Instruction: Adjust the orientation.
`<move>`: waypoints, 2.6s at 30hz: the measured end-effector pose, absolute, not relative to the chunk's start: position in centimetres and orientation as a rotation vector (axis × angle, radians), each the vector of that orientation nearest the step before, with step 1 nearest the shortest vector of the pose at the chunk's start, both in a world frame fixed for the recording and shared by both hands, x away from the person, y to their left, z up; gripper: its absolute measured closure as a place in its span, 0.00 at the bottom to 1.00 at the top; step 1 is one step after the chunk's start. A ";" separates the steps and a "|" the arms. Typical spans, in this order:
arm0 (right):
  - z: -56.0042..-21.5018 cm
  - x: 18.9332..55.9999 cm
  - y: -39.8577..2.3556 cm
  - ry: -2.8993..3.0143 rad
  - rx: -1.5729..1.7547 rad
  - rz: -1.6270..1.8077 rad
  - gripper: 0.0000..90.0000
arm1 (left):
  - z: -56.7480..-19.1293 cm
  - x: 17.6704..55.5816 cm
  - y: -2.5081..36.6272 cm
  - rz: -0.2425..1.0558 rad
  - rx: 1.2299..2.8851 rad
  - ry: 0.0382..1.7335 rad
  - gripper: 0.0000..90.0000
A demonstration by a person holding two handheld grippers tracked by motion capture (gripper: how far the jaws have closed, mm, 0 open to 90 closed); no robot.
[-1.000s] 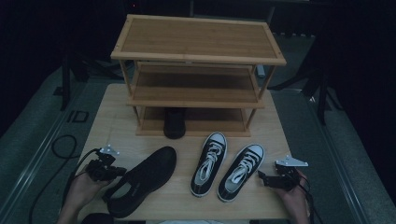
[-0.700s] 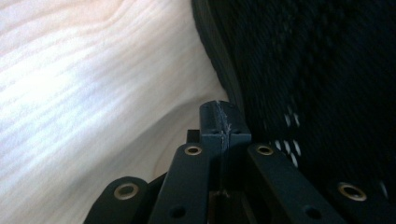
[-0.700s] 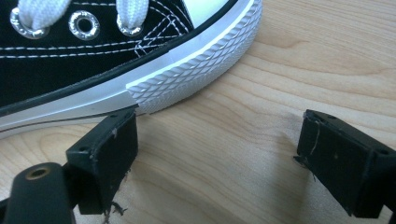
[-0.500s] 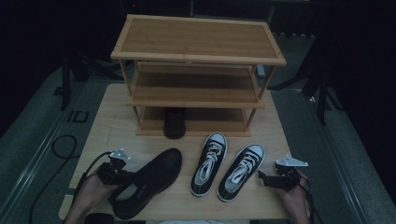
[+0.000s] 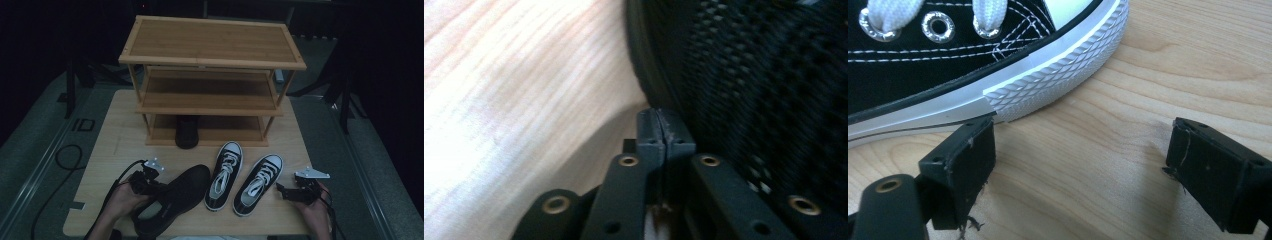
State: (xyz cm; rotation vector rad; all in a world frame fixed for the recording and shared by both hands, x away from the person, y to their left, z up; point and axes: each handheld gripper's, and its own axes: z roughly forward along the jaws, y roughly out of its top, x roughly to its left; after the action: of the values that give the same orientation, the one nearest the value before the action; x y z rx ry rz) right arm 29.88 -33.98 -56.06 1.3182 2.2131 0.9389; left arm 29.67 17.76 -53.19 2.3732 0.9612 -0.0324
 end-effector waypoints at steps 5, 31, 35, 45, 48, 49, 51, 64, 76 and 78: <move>-56.1 29.9 -34.0 2.213 1.317 0.939 0.14 | -52.7 29.8 17.9 0.010 2.377 0.981 0.89; -56.1 29.9 -34.0 2.213 1.318 0.939 0.14 | -44.7 25.7 19.4 0.175 2.380 0.879 0.69; -56.1 29.9 -34.0 2.213 1.317 0.939 0.14 | -44.2 25.0 18.8 0.178 2.412 0.854 0.69; -56.1 29.9 -34.0 2.213 1.318 0.939 0.14 | -43.5 24.0 18.5 0.159 2.435 0.823 0.68; -56.1 29.9 -34.0 2.213 1.317 0.939 0.14 | -43.8 23.8 17.8 0.180 2.486 0.835 0.69; -56.1 29.9 -34.0 2.213 1.317 0.939 0.14 | -44.0 23.8 17.5 0.181 2.512 0.846 0.71; -56.1 29.9 -34.0 2.213 1.318 0.939 0.14 | -44.6 24.1 17.1 0.164 2.536 0.874 0.76; -56.1 29.9 -34.0 2.213 1.318 0.939 0.14 | -46.4 26.6 17.1 0.078 2.435 1.076 0.97; -56.1 29.9 -34.0 2.213 1.318 0.939 0.14 | -45.8 28.2 16.5 0.106 2.385 1.081 0.97; -56.1 29.9 -34.0 2.213 1.318 0.939 0.14 | -45.7 28.5 16.3 0.116 2.391 1.078 0.97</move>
State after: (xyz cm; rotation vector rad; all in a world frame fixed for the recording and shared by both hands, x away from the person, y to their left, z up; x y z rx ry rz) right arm 29.89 -33.99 -56.06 1.3175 2.2132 0.9387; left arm 28.48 16.29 -45.70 2.3910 1.0783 0.1156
